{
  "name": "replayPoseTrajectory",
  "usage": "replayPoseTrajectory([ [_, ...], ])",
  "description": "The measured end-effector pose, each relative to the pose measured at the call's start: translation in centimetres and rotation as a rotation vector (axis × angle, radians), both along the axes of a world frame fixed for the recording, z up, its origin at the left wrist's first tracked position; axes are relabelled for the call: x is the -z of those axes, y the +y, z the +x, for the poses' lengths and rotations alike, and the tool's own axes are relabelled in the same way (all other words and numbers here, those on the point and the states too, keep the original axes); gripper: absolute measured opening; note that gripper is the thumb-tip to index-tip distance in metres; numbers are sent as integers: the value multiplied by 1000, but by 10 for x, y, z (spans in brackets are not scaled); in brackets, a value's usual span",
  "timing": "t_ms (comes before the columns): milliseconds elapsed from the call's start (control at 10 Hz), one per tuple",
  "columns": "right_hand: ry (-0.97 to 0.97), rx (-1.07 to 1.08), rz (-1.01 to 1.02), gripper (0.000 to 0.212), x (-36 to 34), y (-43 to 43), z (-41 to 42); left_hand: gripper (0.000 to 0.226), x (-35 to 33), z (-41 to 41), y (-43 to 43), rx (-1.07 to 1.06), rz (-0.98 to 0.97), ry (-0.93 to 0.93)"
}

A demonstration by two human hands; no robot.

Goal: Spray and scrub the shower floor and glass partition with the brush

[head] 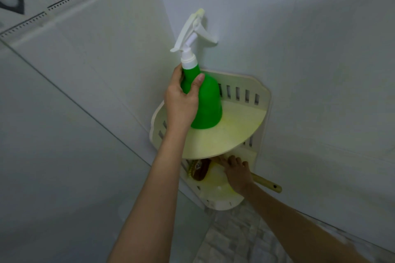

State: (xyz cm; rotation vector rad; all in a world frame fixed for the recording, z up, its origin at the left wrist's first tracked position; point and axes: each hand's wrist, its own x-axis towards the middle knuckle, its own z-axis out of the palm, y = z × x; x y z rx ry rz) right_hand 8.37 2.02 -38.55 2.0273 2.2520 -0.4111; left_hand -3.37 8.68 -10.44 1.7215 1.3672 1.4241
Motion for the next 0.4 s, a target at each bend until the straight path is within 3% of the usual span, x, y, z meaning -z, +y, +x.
replayPoseTrajectory([
  [200,75,-13,-45,71,-5,-6,14,69,5,7,-18,-1,-36,74],
  [400,153,56,-46,64,-33,-31,40,64,14,0,-56,-7,-65,125],
])
